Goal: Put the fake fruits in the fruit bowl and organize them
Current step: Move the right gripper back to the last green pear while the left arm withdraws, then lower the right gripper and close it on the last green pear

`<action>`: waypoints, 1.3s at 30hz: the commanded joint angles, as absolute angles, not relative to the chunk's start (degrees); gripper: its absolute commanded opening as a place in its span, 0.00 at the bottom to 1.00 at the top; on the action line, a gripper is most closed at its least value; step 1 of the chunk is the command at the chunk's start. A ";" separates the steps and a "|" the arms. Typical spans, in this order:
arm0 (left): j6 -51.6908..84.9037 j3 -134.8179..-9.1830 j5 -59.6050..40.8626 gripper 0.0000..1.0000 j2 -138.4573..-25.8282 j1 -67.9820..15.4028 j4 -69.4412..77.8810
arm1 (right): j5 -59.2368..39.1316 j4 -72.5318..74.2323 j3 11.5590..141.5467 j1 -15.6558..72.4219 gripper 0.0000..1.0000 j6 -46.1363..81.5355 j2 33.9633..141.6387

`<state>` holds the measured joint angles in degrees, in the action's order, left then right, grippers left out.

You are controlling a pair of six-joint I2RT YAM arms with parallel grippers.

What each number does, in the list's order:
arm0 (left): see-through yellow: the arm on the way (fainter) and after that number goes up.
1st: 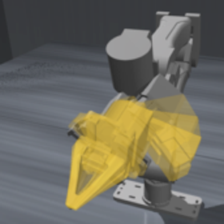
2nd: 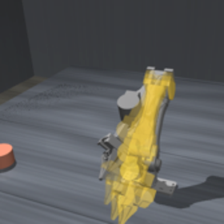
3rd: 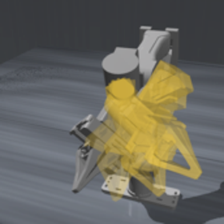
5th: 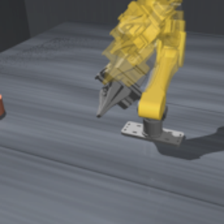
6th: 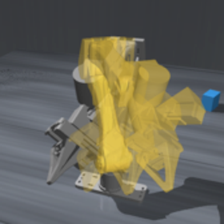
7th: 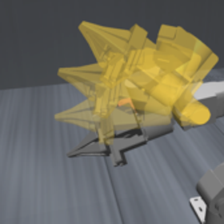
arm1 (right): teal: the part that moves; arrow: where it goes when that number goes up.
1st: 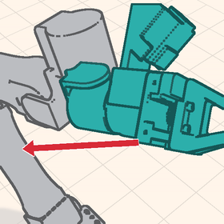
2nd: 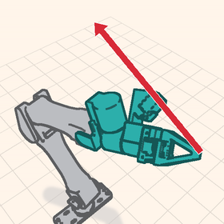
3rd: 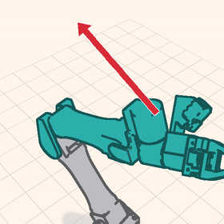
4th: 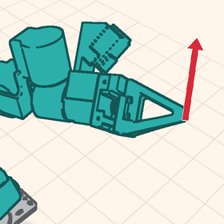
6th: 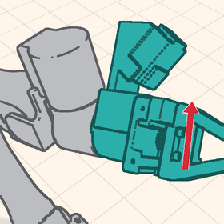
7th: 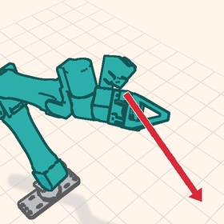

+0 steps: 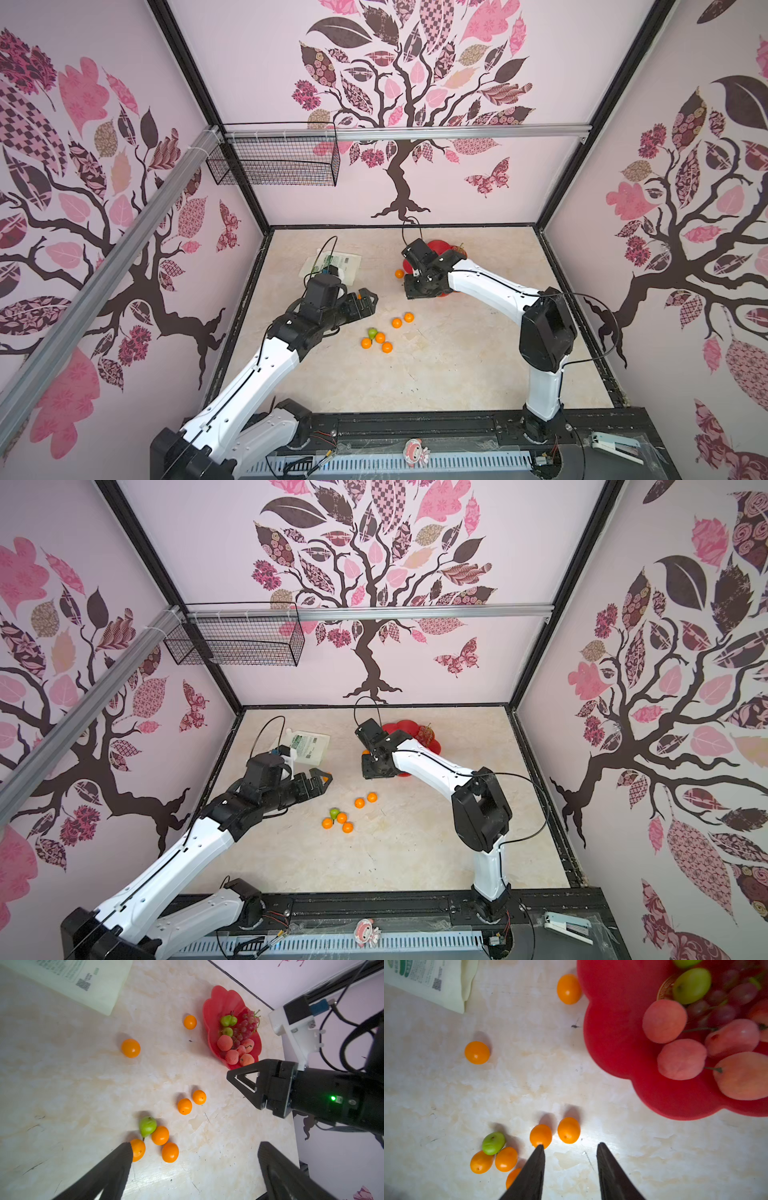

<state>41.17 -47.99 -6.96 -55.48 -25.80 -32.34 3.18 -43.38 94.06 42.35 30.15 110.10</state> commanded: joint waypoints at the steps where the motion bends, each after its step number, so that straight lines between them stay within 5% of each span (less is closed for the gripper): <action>1: 42.63 -44.57 -6.74 0.98 -51.39 -23.31 -35.36 | 3.71 -43.07 95.22 45.50 0.44 32.54 110.90; 20: 41.31 -35.49 -22.89 0.98 -42.05 -0.15 -38.65 | 0.69 -47.55 110.45 55.89 0.45 36.60 127.74; 39: 40.52 -34.98 -24.96 0.98 -42.79 1.57 -37.87 | -0.54 -54.28 118.37 56.59 0.47 35.51 136.55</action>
<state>41.69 -36.62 -24.38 -42.81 1.26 -39.05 -0.30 -51.31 116.01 56.21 35.92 134.06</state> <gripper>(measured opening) 0.982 0.465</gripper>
